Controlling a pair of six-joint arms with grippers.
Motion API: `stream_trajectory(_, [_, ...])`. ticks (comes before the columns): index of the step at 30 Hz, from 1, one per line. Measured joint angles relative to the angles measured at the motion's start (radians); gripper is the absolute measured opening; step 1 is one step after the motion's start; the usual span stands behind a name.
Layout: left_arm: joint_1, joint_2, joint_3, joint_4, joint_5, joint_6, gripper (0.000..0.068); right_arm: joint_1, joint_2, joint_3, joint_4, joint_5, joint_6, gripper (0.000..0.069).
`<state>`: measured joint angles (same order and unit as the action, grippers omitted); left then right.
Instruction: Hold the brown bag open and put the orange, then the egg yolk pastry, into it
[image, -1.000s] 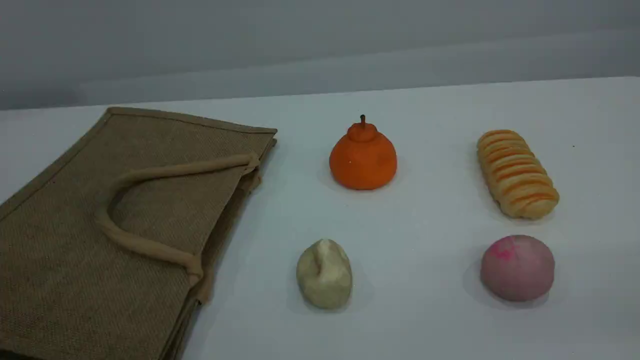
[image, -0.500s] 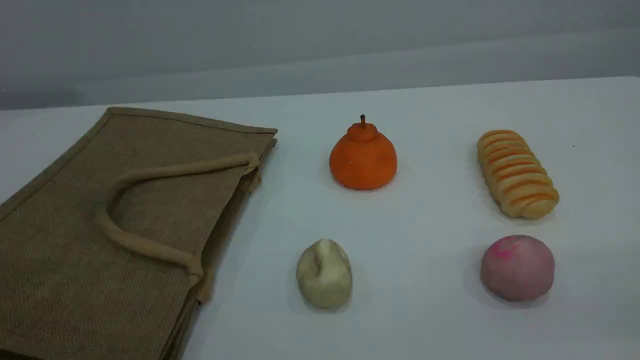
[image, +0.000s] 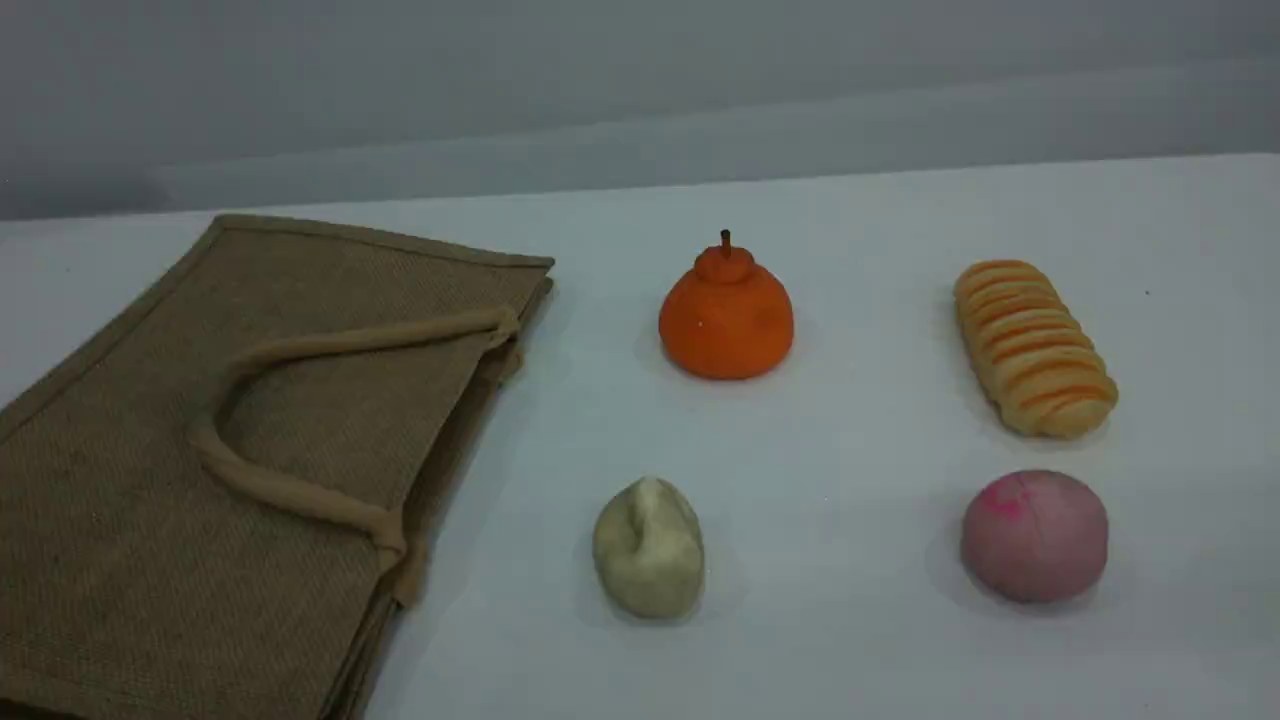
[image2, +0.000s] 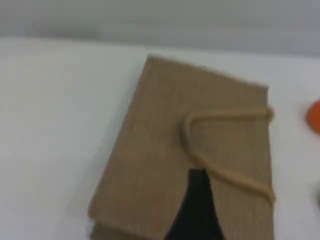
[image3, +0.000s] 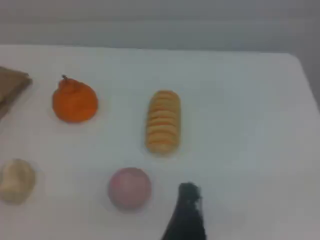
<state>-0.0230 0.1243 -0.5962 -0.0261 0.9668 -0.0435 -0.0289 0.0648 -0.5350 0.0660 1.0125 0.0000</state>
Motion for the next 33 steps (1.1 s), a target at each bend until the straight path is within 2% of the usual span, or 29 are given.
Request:
stream_trajectory(10, [0.000, 0.424, -0.226, 0.000, -0.004, 0.000, 0.0531, 0.000, 0.296, -0.134, 0.114, -0.129, -0.011, 0.0553])
stream_trajectory(21, [0.000, 0.931, -0.286, 0.000, -0.197, 0.000, 0.0531, 0.000, 0.613, -0.261, 0.119, -0.256, -0.012, 0.0553])
stream_trajectory(26, [0.000, 1.142, -0.308, -0.006, -0.300, 0.000, 0.0531, 0.000, 0.737, -0.282, 0.119, -0.291, -0.041, 0.0553])
stream_trajectory(33, [0.000, 1.408, -0.403, -0.037, -0.322, 0.001, 0.0531, 0.000, 0.836, -0.282, 0.119, -0.316, -0.041, 0.0553])
